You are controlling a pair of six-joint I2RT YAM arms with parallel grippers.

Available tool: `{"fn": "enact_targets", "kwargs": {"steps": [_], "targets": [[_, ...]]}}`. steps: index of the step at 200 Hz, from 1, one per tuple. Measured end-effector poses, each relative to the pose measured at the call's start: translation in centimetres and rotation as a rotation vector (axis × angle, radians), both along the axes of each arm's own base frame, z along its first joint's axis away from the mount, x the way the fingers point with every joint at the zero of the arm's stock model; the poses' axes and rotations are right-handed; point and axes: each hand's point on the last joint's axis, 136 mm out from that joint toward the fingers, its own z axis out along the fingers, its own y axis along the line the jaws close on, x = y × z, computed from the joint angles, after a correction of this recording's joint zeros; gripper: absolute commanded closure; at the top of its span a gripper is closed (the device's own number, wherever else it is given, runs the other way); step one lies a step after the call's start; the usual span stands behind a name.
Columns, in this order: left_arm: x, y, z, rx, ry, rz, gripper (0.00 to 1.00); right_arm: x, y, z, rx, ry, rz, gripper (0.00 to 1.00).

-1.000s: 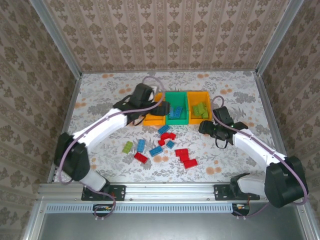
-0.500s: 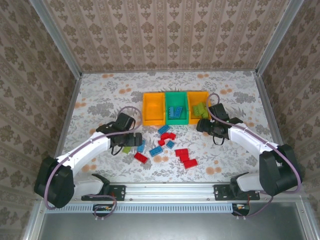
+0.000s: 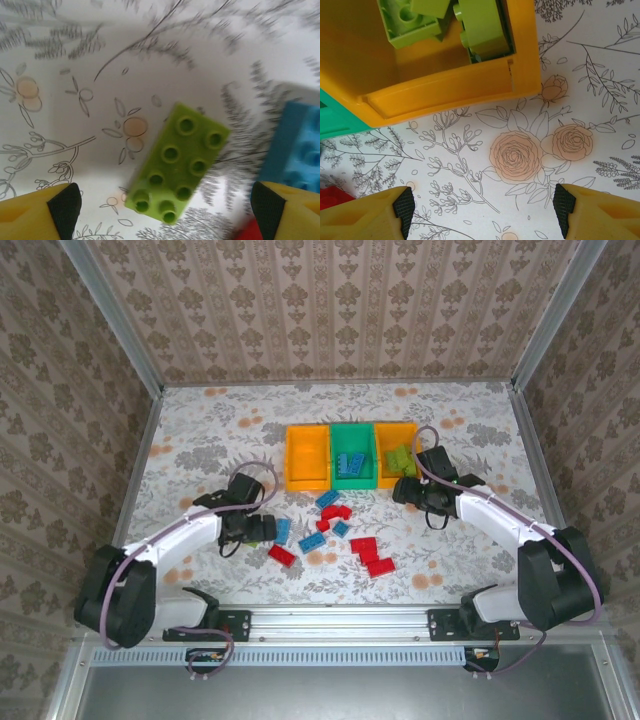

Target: Sort the legos into containers by color

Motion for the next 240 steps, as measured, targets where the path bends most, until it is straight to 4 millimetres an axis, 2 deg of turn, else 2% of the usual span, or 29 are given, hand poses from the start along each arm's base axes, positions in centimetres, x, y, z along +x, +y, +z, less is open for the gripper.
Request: {"fn": "enact_targets", "kwargs": {"steps": [21, 39, 68, 167, 240], "targets": [[-0.4, 0.1, -1.1, 0.000, 0.048, 0.006, 0.14, 0.1, 0.0, 0.2, 0.002, -0.005, 0.000, 0.23], [-0.2, 0.0, -1.1, -0.003, 0.056, 0.013, 0.09, 0.1, 0.0, 0.2, 0.002, -0.004, 0.000, 0.23], [-0.2, 0.0, -1.2, 0.006, 0.074, 0.012, 0.12, 0.1, 0.0, 0.2, 0.001, -0.004, -0.001, 0.23], [0.2, 0.1, -1.4, 0.042, 0.121, 0.004, 0.28, -0.1, -0.2, 0.0, -0.010, 0.006, -0.005, 0.22], [0.7, -0.3, -1.4, 0.044, 0.122, -0.030, 0.57, -0.2, -0.5, 0.2, -0.025, 0.001, -0.014, 0.22]]}}
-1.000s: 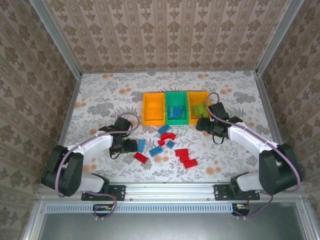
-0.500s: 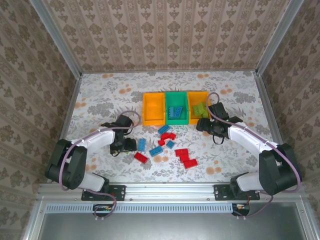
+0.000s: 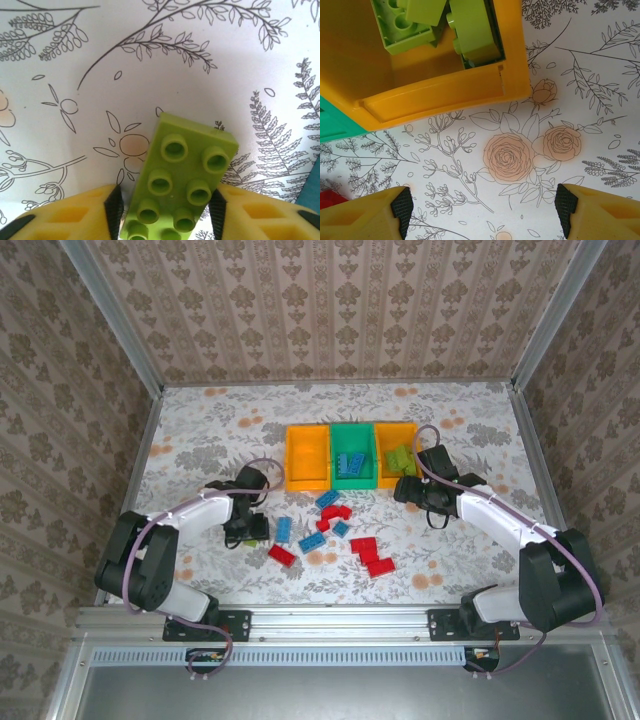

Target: Sort the legos into containers by color

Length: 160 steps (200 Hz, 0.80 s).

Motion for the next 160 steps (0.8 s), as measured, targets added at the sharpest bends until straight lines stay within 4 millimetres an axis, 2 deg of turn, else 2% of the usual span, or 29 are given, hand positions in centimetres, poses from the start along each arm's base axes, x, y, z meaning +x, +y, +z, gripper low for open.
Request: {"fn": "enact_targets", "kwargs": {"steps": [87, 113, 124, 138, 160], "targets": [[0.3, -0.2, 0.3, -0.013, -0.017, 0.016, 0.67, -0.1, -0.3, 0.3, -0.006, -0.005, -0.006, 0.21], [1.4, -1.9, 0.9, -0.082, -0.063, 0.005, 0.67, 0.0, -0.5, 1.0, -0.002, -0.028, -0.012, 0.21], [2.2, -2.7, 1.8, -0.109, -0.092, -0.002, 0.67, 0.0, -0.6, 1.4, 0.000, -0.038, -0.018, 0.21], [3.6, -4.1, 3.9, -0.153, -0.157, -0.020, 0.67, 0.1, -1.0, 2.0, 0.004, -0.059, -0.030, 0.21], [6.2, -7.1, 8.8, -0.234, -0.294, -0.065, 0.67, -0.2, -2.0, 2.6, 0.005, -0.087, -0.060, 0.21]]}}
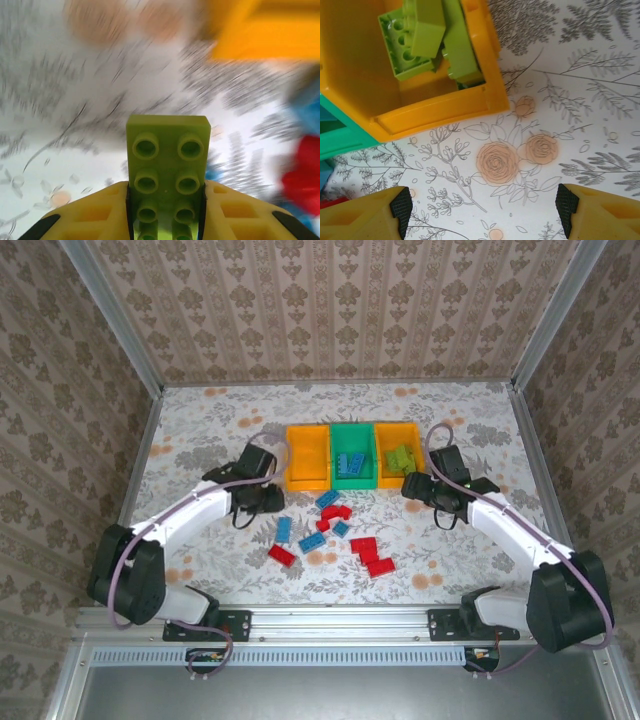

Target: Sort the legos into containers by color

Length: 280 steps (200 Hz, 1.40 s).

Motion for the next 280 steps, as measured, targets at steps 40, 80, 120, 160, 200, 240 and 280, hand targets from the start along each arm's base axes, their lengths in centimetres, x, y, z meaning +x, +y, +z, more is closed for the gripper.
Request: {"fn": "enact_targets", "kwargs": {"steps": [40, 80, 120, 160, 200, 240, 280], "targets": [[3.5, -7.8, 7.8, -0.157, -0.188, -0.132, 0.66, -0.8, -1.8, 0.3, 0.008, -0.021, -0.068, 0.20], [5.3, -18.8, 10.0, -0.293, -0.220, -0.348, 0.66, -1.8, -2.2, -0.7, 0.012, 0.004, -0.086, 0.20], [6.3, -27.9, 9.0, -0.400, -0.183, -0.518, 0.66, -2.7, -1.8, -1.7, 0.038, 0.045, -0.086, 0.21], [8.2, -31.3, 6.5, -0.431, -0.136, -0.557, 0.64, -3.9, -1.1, -2.3, 0.065, 0.056, -0.060, 0.20], [9.6, -31.2, 3.6, -0.414, -0.083, -0.530, 0.50, -5.6, 2.6, -2.6, 0.064, 0.061, 0.075, 0.18], [10.4, -30.6, 3.2, -0.414, -0.071, -0.509, 0.19, -8.7, 6.8, -3.2, 0.037, 0.056, 0.253, 0.13], [10.4, -30.8, 4.1, -0.429, -0.085, -0.507, 0.00, -11.4, 9.3, -2.6, 0.017, 0.001, 0.371, 0.10]]}}
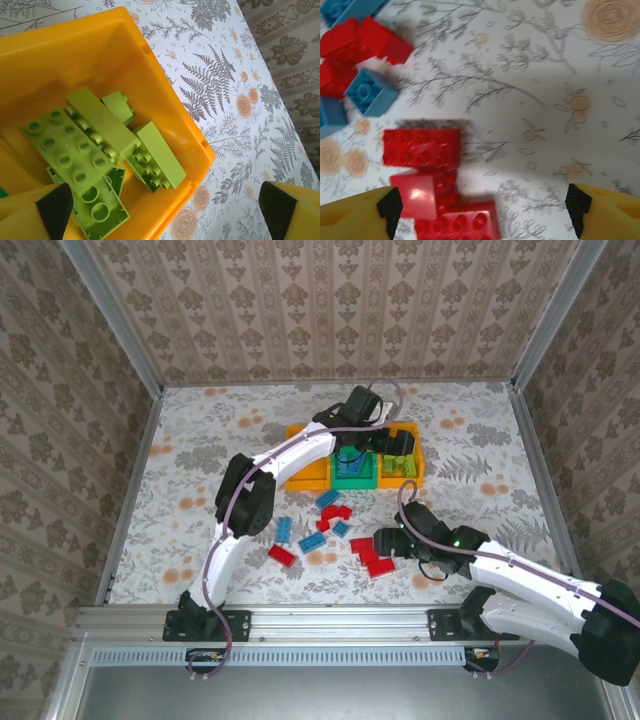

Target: Sort the legos into containers by color

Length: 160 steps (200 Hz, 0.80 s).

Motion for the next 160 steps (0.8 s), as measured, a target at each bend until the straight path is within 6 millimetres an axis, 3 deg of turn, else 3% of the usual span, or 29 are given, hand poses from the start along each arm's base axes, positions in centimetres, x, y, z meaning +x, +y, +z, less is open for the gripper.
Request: {"fn": "enact_targets", "kwargs": {"steps": [33, 70, 108, 160], "targets": [[0.1, 0.7, 0.5, 0.010, -0.013, 0.019, 0.00, -2.1, 2.0, -1.1, -0.057, 0.012, 0.096, 0.07], [-0.8, 2.5, 2.2, 0.021, -0.038, 0.031, 0.00, -4.1, 2.6, -3.4, -0.188, 0.075, 0.159, 0.06], [-1.3, 5.3, 3.4, 0.028, -0.059, 0.065, 0.00, -4.5, 2.6, -4.5, -0.235, 0.106, 0.144, 0.06], [-0.2, 8.5, 3.5, 0.035, -0.079, 0.132, 0.00, -4.6, 2.6, -6.0, -0.298, 0.151, 0.136, 0.14]]}}
